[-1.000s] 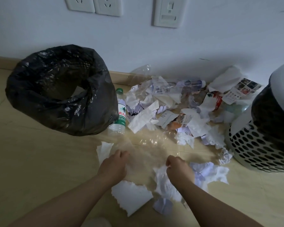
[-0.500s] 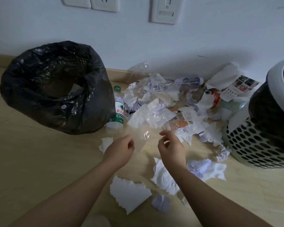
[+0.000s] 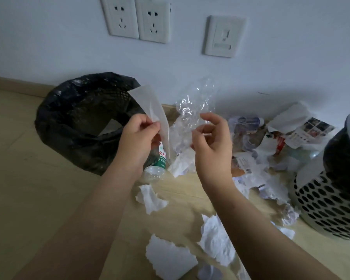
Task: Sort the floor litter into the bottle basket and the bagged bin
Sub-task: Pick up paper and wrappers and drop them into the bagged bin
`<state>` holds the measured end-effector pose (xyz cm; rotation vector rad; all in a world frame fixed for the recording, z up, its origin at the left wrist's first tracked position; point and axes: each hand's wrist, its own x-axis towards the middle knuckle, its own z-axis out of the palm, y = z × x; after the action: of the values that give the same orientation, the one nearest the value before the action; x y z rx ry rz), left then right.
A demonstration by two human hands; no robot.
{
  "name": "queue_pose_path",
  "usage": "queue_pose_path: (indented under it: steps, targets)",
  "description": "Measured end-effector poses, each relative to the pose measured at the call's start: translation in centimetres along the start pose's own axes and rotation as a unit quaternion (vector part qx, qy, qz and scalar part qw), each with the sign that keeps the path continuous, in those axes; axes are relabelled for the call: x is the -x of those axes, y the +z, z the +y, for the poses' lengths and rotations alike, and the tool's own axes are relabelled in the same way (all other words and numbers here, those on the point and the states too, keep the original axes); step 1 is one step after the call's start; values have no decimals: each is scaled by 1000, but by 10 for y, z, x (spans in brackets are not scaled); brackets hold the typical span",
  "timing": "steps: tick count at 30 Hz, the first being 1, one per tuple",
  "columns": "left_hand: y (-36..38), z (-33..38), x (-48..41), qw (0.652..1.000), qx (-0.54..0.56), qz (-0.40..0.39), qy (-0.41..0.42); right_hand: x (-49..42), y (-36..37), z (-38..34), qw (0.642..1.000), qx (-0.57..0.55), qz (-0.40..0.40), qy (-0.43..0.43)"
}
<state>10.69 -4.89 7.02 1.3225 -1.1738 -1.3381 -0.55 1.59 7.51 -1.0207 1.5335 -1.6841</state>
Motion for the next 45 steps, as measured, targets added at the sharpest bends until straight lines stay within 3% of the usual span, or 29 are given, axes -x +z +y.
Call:
queue_pose_path:
  steps: [5,8,11,14,18,22,25,28,32,35,38,41,45]
  targets:
    - [-27,40,-5,992,-21,50,114,-18,47,-42,995,-53,-72,-40]
    - [-52,63,-11,983,-28,76,163,-31,84,-67,982,-164,-95,-15]
    - [-78,69,-24,973,-17,135,187,-36,118,-74,967,-202,-143,60]
    - [-86,57,-37,976,-43,173,128,-42,130,-54,969,-92,-165,159]
    - [-87,34,-47,966,-195,167,15,-46,130,-23,952,112,-204,201]
    - [-81,30,-40,927,-321,167,98,-42,125,-16,960,175,-165,142]
    - [-81,27,-42,910,-385,123,95,-38,118,-12,967,179,-149,100]
    - [-74,26,-37,909,-384,117,114,-34,102,-6,973,188,-109,84]
    - [-50,11,-15,892,-343,119,269,-22,69,10,975,191,-52,103]
    - [-30,-12,2,878,-327,62,345,-8,41,34,968,212,-39,129]
    - [-15,-47,14,886,-333,-46,320,7,13,67,948,271,-46,158]
    - [-9,-91,21,879,-396,-149,221,32,-15,96,913,349,-85,193]
    - [-12,-139,40,780,-593,-183,79,73,-48,117,801,539,-142,220]
